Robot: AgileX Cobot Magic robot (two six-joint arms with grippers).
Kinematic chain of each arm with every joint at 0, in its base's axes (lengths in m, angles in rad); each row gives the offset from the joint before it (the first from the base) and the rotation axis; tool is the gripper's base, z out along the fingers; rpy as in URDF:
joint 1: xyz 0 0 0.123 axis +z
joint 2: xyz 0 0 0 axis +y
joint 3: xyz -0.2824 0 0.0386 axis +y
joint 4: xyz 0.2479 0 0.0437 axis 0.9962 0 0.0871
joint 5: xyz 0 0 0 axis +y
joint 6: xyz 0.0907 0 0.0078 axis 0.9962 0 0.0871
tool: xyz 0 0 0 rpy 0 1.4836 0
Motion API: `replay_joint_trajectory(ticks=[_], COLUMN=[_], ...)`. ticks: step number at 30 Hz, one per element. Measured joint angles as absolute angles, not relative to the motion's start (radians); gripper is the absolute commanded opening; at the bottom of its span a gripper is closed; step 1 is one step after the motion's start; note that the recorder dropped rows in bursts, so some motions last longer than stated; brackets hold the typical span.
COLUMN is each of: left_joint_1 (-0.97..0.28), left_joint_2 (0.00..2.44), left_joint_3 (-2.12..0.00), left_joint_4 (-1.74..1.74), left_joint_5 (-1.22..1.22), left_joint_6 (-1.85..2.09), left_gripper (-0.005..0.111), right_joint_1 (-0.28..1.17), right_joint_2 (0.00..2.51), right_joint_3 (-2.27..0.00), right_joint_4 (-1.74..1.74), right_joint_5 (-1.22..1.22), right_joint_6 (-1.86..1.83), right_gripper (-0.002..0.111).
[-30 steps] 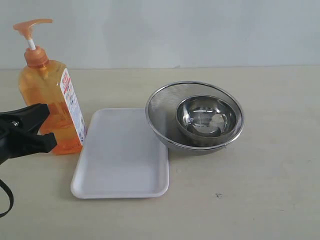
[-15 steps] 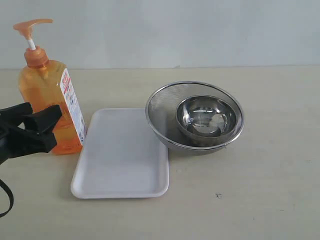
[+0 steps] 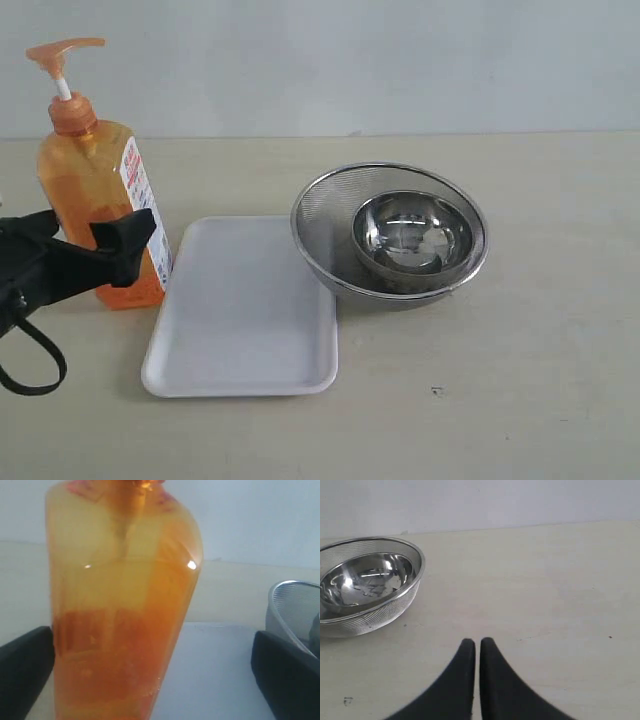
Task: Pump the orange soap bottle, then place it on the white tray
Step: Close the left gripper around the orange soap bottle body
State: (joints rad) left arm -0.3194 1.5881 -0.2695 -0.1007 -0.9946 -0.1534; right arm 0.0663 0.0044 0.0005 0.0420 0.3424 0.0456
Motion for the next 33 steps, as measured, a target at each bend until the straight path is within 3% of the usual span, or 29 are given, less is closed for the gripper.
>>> replay_joint_trajectory(ticks=[33], left_joint_1=[-0.319], left_joint_2=[1.695], left_joint_3=[-0.380], left_joint_4=[-0.204], left_joint_5=[-1.075], left_joint_6=[-0.066], left_gripper=[0.110], right_joint_1=[0.066], right_joint_2=[0.004], right_joint_3=[0.000], right_joint_4=[0.044], right_joint_5=[0.342], right_joint_6=[0.046], right_gripper=[0.000])
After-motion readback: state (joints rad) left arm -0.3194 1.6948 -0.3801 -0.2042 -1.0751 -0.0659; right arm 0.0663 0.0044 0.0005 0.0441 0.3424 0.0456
